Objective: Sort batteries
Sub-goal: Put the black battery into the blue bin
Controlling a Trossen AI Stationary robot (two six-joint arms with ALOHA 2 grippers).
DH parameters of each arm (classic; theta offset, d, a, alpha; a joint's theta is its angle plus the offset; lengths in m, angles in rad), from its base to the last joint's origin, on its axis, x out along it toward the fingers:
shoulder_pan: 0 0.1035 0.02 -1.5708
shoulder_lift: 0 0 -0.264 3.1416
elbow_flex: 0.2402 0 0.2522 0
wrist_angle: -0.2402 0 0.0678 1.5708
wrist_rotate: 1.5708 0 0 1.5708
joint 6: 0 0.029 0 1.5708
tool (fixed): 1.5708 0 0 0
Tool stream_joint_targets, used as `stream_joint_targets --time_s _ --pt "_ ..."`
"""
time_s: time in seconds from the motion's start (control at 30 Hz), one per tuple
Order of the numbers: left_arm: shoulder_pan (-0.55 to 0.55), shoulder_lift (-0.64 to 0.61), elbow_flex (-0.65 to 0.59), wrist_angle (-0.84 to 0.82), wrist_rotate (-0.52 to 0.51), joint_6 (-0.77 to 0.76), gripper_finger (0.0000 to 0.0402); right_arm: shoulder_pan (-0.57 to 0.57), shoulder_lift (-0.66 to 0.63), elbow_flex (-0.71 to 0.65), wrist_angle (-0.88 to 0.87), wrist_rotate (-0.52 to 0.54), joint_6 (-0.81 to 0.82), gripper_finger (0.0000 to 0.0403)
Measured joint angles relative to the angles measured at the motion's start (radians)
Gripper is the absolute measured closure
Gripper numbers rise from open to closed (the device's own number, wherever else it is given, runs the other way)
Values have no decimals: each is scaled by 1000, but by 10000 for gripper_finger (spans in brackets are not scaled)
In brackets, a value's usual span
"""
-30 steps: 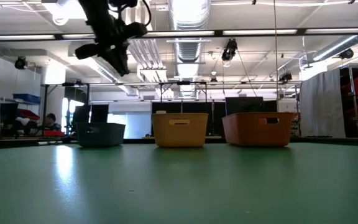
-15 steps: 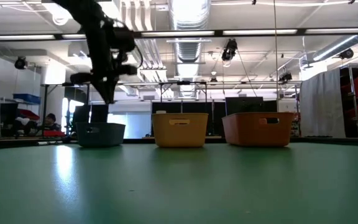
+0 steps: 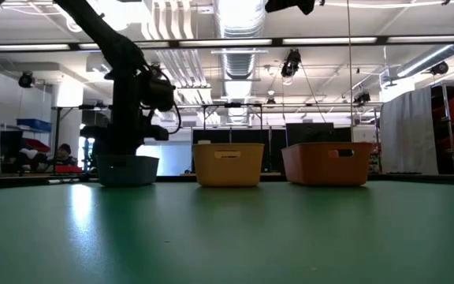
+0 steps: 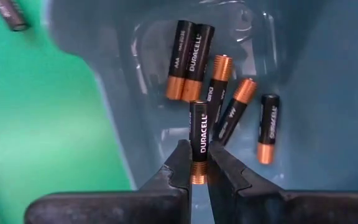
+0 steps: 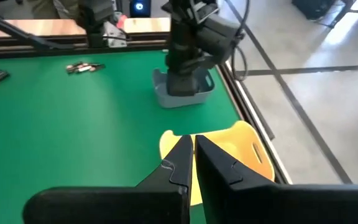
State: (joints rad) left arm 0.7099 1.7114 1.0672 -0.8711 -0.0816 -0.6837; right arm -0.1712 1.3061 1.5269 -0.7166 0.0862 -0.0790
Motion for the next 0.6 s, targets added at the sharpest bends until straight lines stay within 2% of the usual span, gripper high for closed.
stream_joint_targets --time_s 0.4,0.6 --pt "-4 43 -2 -10 42 -8 392 -31 16 0 109 19 -39 390" --pt "-3 54 -3 -12 42 -5 362 -31 18 0 124 20 -79 390"
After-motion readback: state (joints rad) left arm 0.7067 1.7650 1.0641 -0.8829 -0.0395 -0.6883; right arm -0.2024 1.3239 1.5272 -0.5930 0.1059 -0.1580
